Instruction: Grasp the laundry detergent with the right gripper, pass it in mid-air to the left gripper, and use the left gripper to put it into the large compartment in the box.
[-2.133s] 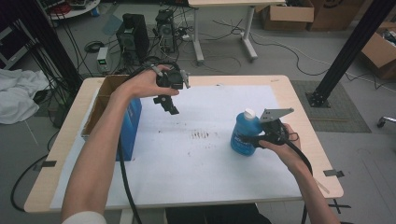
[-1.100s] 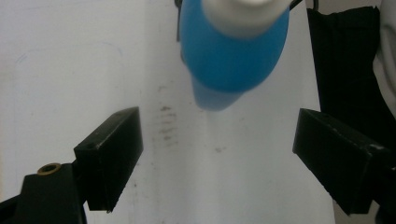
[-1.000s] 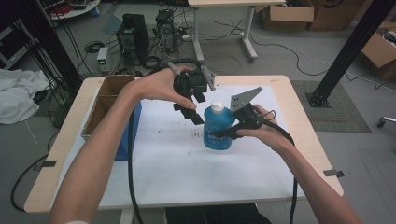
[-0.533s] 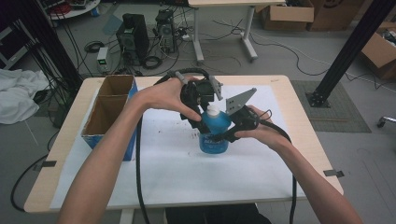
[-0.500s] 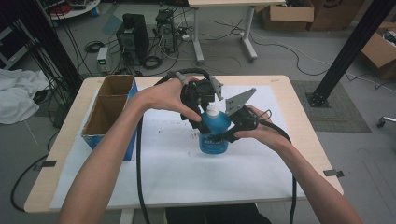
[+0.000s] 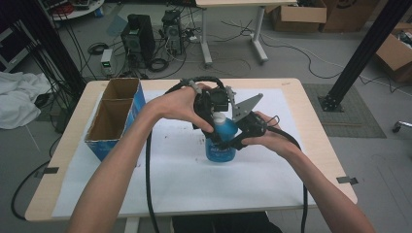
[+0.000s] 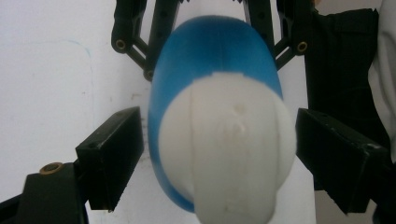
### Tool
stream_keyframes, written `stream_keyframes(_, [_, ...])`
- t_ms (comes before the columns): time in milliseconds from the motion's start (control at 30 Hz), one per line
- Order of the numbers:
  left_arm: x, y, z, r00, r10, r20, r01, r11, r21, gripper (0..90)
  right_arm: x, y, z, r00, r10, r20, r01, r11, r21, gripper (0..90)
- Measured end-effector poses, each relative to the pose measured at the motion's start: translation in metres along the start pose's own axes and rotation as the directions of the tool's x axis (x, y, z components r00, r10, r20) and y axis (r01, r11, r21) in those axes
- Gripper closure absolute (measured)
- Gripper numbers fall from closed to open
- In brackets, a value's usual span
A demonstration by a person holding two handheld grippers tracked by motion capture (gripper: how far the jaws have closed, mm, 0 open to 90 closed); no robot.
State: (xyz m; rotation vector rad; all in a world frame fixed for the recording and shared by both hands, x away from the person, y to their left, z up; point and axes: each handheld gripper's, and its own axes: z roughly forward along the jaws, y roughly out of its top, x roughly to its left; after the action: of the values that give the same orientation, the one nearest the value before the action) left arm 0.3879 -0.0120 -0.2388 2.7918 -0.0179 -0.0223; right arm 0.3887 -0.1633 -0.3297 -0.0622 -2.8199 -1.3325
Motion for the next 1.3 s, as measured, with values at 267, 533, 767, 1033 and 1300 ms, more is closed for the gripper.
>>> stream_keyframes(267, [0.0004, -0.0005, 0.0071, 0.9998, -0.008, 0.020, 0.008, 0.9998, -0.016, 19.4, 0.0007, -0.0020, 0.0026, 0.9999, 0.011, 0.000, -0.011, 1.000, -0.001, 45.0])
stream_keyframes(533, [0.0012, -0.0032, 0.0097, 0.9997, -0.002, 0.023, 0.002, 0.9999, -0.010, 27.1, 0.0015, -0.0018, 0.0052, 0.9999, 0.010, -0.003, -0.010, 1.000, -0.001, 45.0])
stream_keyframes(767, [0.0008, -0.0036, 0.0092, 0.9997, -0.003, 0.024, 0.003, 1.0000, -0.009, 31.3, 0.0015, -0.0025, 0.0058, 0.9999, 0.013, -0.001, -0.013, 1.000, 0.004, 45.0])
stream_keyframes(1033, [0.0011, -0.0037, 0.0087, 0.9999, 0.000, 0.012, 0.000, 0.9999, -0.011, 35.7, 0.0025, -0.0020, 0.0066, 1.0000, 0.008, -0.002, -0.008, 1.000, 0.004, 45.0])
stream_keyframes(1300, [0.0005, -0.0038, 0.0086, 0.9999, -0.005, 0.010, 0.005, 0.9999, -0.010, 37.4, 0.0030, -0.0017, 0.0074, 0.9999, 0.009, -0.005, -0.009, 1.000, 0.006, 44.9])
